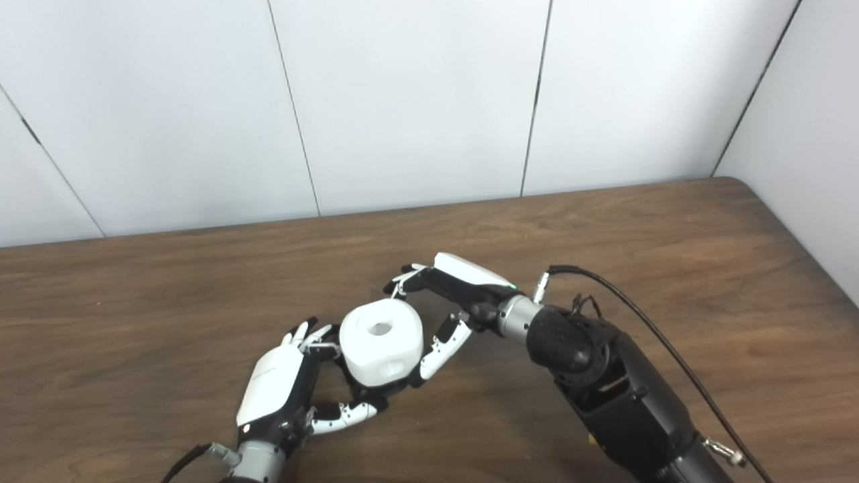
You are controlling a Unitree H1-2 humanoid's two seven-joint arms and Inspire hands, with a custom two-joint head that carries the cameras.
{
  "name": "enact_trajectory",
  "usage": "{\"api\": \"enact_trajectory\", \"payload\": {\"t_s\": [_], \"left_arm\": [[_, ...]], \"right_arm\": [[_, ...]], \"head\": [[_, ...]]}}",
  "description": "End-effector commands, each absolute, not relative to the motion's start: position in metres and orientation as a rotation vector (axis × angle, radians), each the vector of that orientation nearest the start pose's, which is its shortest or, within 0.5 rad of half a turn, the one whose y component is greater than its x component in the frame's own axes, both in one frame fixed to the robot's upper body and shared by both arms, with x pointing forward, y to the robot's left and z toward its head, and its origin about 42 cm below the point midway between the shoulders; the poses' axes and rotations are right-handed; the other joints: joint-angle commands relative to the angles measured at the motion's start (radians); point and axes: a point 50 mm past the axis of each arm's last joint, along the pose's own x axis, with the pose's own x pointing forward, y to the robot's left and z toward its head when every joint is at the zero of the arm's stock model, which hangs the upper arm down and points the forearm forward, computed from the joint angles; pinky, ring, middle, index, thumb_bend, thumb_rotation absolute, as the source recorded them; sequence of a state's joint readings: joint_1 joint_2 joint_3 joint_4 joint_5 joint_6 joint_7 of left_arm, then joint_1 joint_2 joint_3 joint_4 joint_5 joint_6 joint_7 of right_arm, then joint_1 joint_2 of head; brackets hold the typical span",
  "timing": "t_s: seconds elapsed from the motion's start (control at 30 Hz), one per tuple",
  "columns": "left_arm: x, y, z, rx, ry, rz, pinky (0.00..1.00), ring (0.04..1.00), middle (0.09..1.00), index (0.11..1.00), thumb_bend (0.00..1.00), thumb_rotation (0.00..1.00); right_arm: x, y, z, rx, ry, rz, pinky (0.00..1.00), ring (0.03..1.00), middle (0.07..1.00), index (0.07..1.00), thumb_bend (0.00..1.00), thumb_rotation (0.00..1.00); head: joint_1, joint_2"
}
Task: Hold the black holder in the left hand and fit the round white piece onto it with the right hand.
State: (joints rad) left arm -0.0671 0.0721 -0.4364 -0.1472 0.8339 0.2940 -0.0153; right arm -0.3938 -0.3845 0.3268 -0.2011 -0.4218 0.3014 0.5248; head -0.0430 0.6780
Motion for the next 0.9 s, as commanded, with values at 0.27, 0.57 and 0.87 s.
{"api": "enact_trajectory", "payload": {"t_s": [0.27,0.57,0.87], "left_arm": [[0.273,0.1196,0.1258,0.905,-0.068,-0.275,1.0,1.0,0.89,0.479,0.52,0.05],[0.2731,0.1208,0.1257,0.907,-0.064,-0.275,1.0,1.0,0.89,0.479,0.52,0.05],[0.2732,0.1214,0.1258,0.912,-0.066,-0.276,1.0,1.0,0.89,0.479,0.52,0.05]], "right_arm": [[0.3676,-0.1931,0.2411,-0.914,-0.191,0.629,1.0,0.979,0.852,0.477,0.5,0.13],[0.3658,-0.1965,0.2402,-0.893,-0.176,0.616,1.0,0.986,0.861,0.481,0.5,0.14],[0.364,-0.2016,0.2401,-0.89,-0.155,0.613,1.0,1.0,0.898,0.49,0.51,0.14]], "head": [[-0.001,0.002],[-0.003,0.0],[-0.005,0.0]]}}
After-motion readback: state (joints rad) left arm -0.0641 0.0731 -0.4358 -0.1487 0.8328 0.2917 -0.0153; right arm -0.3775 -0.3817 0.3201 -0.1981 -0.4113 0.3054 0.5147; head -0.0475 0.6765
